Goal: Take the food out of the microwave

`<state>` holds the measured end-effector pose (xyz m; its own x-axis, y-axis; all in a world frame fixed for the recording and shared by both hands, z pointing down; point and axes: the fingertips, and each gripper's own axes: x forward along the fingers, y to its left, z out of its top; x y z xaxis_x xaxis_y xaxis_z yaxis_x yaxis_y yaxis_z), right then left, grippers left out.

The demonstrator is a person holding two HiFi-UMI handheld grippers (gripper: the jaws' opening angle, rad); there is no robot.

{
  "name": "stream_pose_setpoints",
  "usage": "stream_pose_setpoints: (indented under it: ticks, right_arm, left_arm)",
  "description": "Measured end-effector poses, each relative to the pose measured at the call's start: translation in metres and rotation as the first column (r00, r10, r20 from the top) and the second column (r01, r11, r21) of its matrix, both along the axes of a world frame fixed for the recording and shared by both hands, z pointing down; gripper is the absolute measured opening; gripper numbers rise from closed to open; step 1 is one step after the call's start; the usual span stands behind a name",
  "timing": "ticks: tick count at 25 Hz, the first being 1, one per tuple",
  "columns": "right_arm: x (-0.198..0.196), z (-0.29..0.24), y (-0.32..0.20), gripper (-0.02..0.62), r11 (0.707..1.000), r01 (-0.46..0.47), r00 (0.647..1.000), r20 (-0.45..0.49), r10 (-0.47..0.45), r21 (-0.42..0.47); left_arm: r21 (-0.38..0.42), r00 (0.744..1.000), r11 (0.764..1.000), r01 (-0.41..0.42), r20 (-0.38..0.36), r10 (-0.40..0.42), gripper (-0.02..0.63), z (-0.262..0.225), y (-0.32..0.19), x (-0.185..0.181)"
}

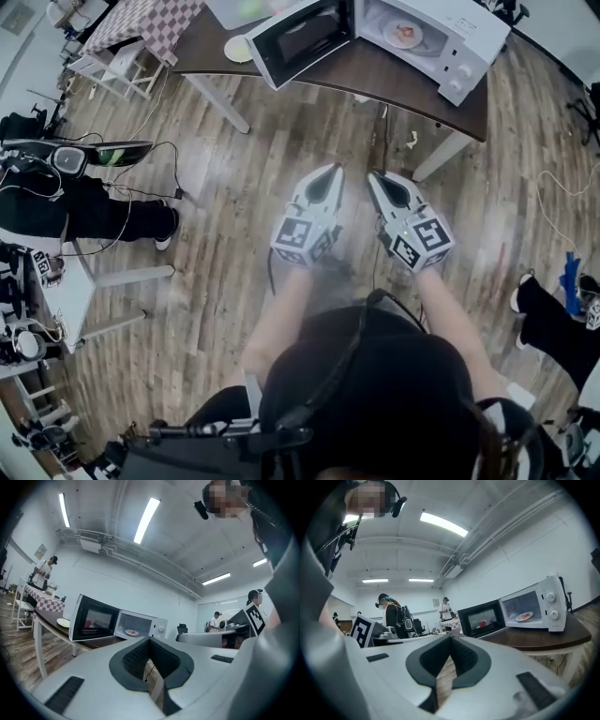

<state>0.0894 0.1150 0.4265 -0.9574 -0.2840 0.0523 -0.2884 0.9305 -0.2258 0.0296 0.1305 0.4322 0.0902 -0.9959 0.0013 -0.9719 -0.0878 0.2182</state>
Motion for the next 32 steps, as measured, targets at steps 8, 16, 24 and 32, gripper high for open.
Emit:
stream_pose_setpoints:
  ticks: [8,16,24,32]
  right_arm:
    - [-0.04,0.001,-0.053,0.002,0.996,-0.083,0.997,-0.006,0.083,-0.019]
    - [-0.074,0.004,-0.091,0.002,0.985,-0.17,0.985,-0.022,0.169,-0.03]
    - [-0.107,0.006,-0.125,0.003,0.965,-0.26,0.966,-0.013,0.26,-0.027]
    - [-0.117,0.009,-0.14,0.003,0.945,-0.325,0.946,-0.015,0.324,-0.032]
  left_arm:
    - [-0.01,0.998,0.998,-0.068,0.007,0.068,0.012,-0.001,-0.056,-0.044]
    - [-0.018,0.99,0.99,-0.142,-0.018,0.142,0.012,0.0,-0.097,-0.079]
    - [-0.025,0.972,0.971,-0.236,-0.014,0.236,0.012,0.003,-0.132,-0.106]
    - [-0.019,0.955,0.955,-0.296,-0.01,0.296,0.012,0.006,-0.151,-0.117]
